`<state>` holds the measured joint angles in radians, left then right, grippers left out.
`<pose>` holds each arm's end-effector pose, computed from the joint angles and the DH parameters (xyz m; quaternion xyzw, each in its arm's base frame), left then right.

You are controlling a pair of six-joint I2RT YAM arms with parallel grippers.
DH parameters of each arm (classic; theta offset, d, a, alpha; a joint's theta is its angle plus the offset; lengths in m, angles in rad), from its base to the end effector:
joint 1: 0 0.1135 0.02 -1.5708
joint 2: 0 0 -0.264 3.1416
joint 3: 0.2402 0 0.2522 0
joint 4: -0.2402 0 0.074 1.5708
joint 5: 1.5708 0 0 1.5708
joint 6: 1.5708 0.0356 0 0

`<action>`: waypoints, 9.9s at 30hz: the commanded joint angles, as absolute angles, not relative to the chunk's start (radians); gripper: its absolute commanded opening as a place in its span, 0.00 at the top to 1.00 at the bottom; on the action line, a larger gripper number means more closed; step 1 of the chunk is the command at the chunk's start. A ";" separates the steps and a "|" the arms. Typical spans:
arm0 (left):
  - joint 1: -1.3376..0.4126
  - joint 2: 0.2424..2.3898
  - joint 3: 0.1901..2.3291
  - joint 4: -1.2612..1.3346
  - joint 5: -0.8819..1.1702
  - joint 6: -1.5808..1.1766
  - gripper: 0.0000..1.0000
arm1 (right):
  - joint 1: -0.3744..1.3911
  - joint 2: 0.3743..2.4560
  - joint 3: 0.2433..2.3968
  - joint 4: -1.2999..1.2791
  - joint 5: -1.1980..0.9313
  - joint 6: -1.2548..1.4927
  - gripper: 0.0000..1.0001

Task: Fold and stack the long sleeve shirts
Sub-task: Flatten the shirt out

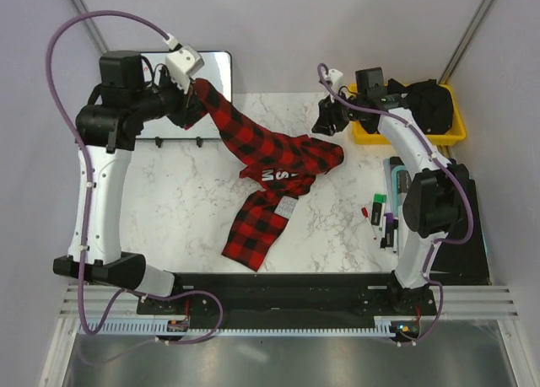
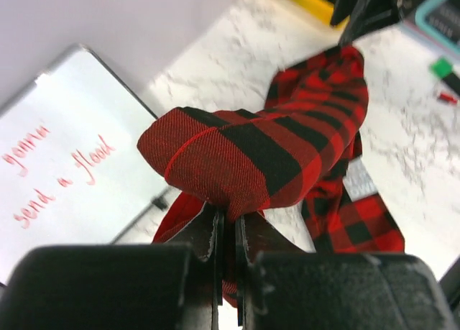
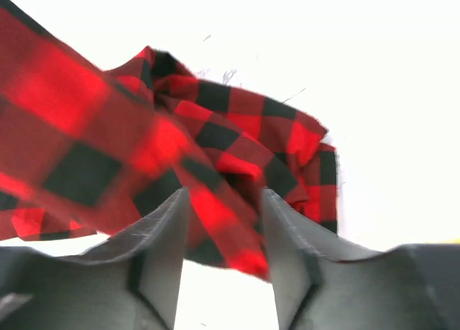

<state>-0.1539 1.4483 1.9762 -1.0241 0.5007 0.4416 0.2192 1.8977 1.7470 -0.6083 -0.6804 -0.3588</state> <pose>0.2560 -0.0570 0.5006 0.3654 0.7585 -0.1396 0.5213 0.4146 0.1153 0.3161 -0.3731 0.7926 0.2799 0.3927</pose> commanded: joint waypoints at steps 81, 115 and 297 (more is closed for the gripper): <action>-0.270 1.610 1.101 -0.749 0.427 0.028 0.17 | 0.483 1.640 1.807 -0.834 -0.746 -0.328 1.00; -0.002 1.623 1.522 -0.878 0.310 0.236 0.98 | 0.714 1.252 1.158 -0.986 -0.821 -0.595 0.99; -0.313 1.548 1.138 -0.735 0.714 0.056 0.98 | 0.201 1.680 1.579 -0.560 -0.903 -0.100 1.00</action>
